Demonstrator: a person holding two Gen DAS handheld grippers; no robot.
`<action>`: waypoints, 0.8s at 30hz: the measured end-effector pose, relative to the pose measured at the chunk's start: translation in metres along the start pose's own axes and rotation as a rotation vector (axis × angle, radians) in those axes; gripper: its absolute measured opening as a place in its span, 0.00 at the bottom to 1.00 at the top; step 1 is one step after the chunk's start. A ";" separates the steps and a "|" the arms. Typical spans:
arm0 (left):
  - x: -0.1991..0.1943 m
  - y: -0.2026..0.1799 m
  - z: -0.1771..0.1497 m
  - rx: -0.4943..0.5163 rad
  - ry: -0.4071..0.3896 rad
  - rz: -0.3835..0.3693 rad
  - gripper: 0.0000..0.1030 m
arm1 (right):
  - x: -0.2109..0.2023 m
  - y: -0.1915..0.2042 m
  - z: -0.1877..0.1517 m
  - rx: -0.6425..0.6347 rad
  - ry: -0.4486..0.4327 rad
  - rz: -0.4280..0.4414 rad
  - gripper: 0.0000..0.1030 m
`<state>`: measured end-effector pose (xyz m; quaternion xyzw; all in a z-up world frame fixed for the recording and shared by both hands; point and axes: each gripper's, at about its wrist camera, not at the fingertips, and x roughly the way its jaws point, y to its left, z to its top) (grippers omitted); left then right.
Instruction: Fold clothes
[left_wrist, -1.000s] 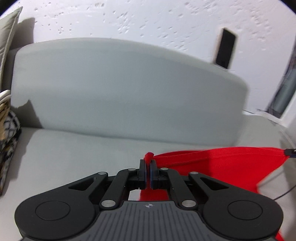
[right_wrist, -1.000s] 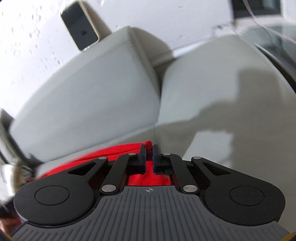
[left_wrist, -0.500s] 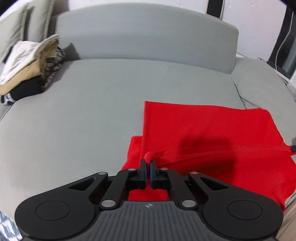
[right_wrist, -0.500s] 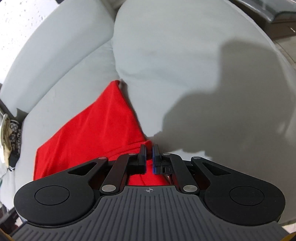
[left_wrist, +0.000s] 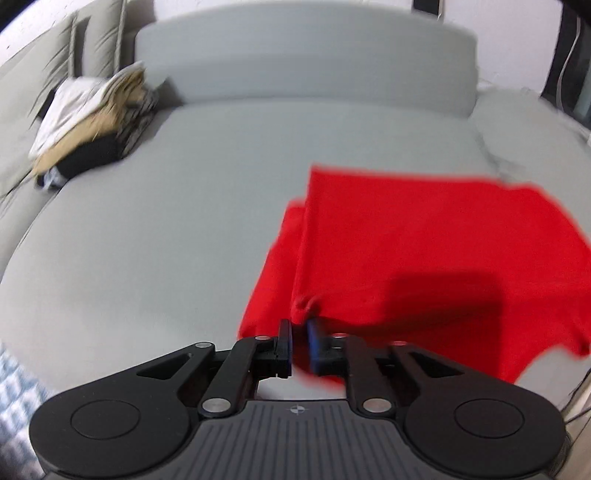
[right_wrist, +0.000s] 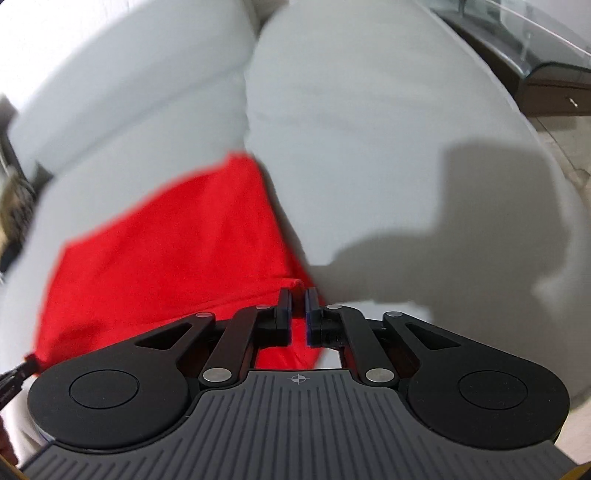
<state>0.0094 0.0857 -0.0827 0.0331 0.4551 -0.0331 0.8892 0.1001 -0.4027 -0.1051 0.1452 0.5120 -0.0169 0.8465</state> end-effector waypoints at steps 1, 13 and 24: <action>-0.008 0.003 -0.005 -0.011 -0.018 0.004 0.25 | -0.004 0.000 -0.003 0.002 -0.005 -0.011 0.28; 0.016 -0.028 0.064 0.034 -0.124 -0.183 0.20 | 0.032 0.051 0.052 -0.059 0.123 0.120 0.38; -0.020 -0.015 0.008 0.338 0.146 -0.370 0.00 | 0.001 0.015 -0.010 -0.123 0.345 0.133 0.40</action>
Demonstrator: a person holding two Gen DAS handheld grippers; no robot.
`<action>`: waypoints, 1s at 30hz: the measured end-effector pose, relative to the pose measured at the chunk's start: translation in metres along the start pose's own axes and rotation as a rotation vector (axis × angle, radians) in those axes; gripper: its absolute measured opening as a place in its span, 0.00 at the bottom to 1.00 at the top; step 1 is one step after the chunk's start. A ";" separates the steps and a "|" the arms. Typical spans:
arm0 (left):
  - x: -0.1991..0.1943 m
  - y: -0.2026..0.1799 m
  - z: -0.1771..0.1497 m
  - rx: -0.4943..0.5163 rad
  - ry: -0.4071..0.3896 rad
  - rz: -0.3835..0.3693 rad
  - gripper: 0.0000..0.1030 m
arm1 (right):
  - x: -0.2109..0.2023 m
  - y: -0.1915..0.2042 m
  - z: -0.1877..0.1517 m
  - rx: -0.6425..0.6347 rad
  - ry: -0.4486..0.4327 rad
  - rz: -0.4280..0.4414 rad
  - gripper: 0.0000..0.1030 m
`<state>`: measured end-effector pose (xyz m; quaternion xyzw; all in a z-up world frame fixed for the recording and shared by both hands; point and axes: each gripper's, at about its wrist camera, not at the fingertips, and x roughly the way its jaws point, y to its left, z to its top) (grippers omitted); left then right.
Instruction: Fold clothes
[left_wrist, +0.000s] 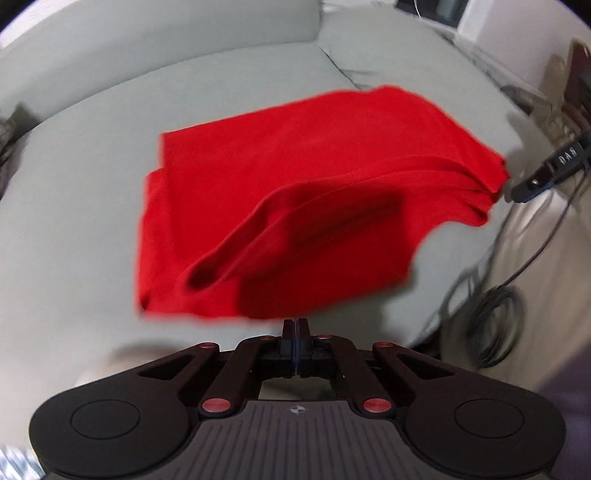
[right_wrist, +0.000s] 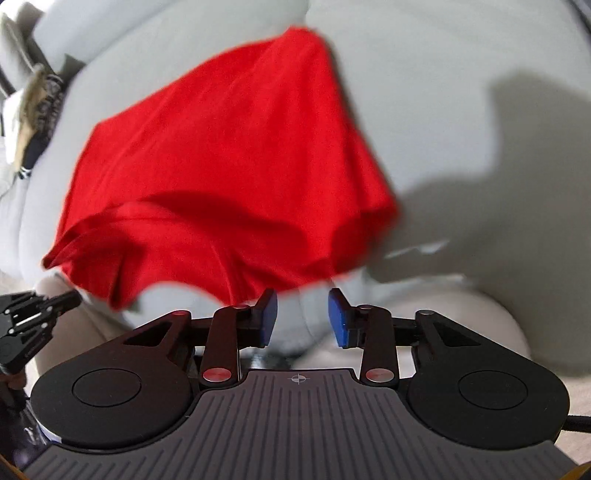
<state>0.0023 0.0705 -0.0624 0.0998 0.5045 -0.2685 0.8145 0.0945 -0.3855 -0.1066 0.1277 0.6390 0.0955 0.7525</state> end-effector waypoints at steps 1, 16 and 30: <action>-0.011 0.002 -0.002 -0.027 -0.036 -0.014 0.00 | -0.012 -0.005 -0.008 0.018 -0.038 0.009 0.45; 0.070 -0.008 0.075 -0.125 -0.158 0.015 0.12 | 0.050 0.059 0.023 0.114 -0.198 0.098 0.45; -0.015 -0.008 0.030 -0.144 -0.089 -0.103 0.22 | 0.011 0.068 -0.040 0.062 -0.083 0.022 0.55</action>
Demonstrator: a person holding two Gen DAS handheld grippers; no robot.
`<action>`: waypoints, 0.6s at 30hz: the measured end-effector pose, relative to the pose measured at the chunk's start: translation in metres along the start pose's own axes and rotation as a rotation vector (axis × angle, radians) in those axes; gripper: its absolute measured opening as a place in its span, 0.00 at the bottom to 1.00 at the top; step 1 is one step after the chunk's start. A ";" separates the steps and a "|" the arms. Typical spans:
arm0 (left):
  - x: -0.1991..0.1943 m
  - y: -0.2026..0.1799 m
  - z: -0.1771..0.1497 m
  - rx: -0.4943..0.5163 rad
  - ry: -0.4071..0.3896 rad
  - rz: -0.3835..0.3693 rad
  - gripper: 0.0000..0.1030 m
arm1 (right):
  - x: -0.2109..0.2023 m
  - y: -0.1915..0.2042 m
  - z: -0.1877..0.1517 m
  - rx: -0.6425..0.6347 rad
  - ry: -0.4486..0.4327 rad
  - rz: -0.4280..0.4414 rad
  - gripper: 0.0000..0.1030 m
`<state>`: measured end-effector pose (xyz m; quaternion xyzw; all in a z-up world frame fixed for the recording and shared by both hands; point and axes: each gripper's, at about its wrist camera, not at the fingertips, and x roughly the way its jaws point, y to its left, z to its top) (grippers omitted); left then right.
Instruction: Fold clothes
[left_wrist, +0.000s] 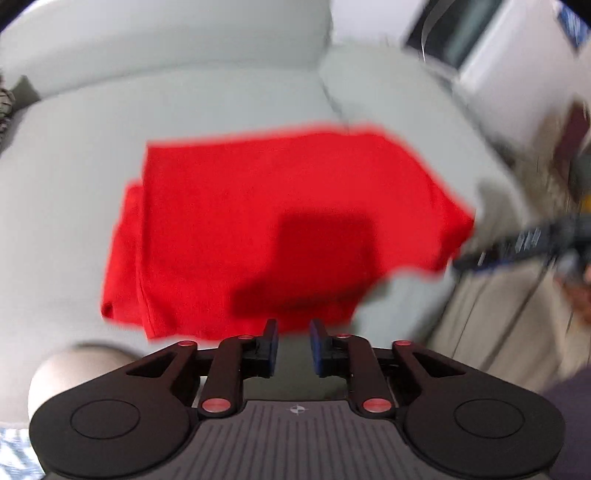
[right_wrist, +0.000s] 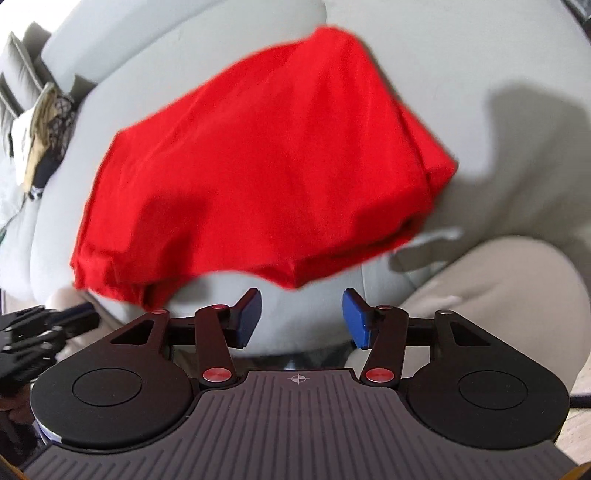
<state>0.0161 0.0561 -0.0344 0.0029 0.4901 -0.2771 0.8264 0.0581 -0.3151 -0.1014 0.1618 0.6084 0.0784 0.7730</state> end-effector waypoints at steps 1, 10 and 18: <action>-0.002 0.000 0.006 -0.007 -0.038 0.010 0.31 | -0.001 0.004 0.005 -0.002 -0.016 0.016 0.55; 0.055 -0.014 0.034 0.058 -0.128 0.258 0.34 | 0.034 0.073 0.041 -0.129 -0.092 0.083 0.35; 0.041 -0.030 -0.021 0.205 0.056 0.236 0.31 | 0.044 0.071 0.003 -0.245 0.010 0.030 0.35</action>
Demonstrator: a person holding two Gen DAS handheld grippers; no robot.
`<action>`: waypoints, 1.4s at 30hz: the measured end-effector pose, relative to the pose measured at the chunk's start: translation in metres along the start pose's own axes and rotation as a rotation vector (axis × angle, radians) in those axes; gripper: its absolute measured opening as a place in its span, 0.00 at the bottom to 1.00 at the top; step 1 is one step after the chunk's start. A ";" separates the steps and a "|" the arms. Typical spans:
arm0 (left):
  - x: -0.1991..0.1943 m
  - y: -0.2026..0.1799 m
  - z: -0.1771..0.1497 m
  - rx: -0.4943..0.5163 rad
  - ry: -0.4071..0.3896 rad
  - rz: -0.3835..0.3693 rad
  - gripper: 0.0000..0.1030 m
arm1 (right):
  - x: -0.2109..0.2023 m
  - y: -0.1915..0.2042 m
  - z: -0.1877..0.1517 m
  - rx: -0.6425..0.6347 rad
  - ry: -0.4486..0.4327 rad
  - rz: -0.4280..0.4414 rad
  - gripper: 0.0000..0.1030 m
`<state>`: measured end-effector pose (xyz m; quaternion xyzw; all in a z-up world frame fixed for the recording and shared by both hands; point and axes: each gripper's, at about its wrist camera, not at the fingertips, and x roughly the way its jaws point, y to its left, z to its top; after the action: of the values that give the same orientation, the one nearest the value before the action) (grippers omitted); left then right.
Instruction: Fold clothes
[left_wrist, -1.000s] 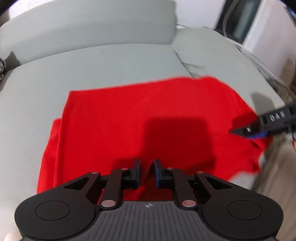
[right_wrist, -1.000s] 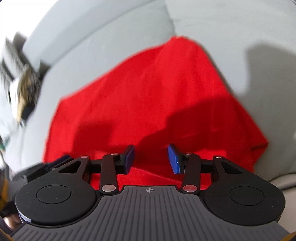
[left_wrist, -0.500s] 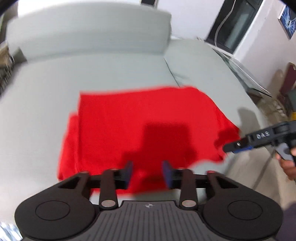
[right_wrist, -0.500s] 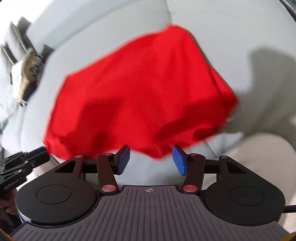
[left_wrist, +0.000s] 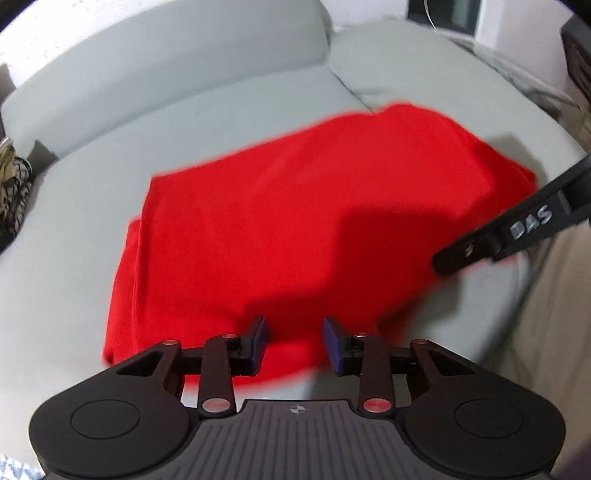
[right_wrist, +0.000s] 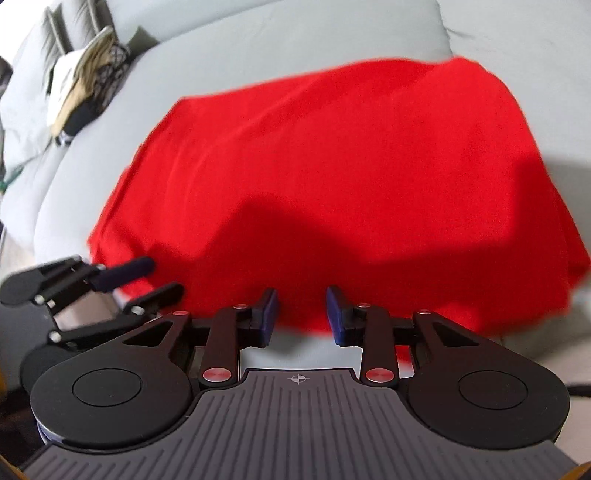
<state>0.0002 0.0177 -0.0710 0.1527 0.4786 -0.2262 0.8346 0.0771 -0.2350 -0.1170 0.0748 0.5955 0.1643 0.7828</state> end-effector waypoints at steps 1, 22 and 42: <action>-0.003 0.001 -0.006 -0.006 0.062 -0.044 0.31 | -0.002 -0.002 -0.007 0.015 0.047 -0.001 0.37; -0.067 0.043 -0.017 -0.343 -0.146 0.194 0.63 | -0.077 -0.082 -0.045 0.397 -0.218 0.098 0.51; -0.028 0.022 0.004 -0.284 -0.034 0.093 0.33 | -0.066 -0.110 -0.059 0.448 -0.181 0.065 0.58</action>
<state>0.0020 0.0410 -0.0443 0.0512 0.4839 -0.1198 0.8654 0.0240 -0.3655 -0.1079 0.2801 0.5418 0.0457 0.7911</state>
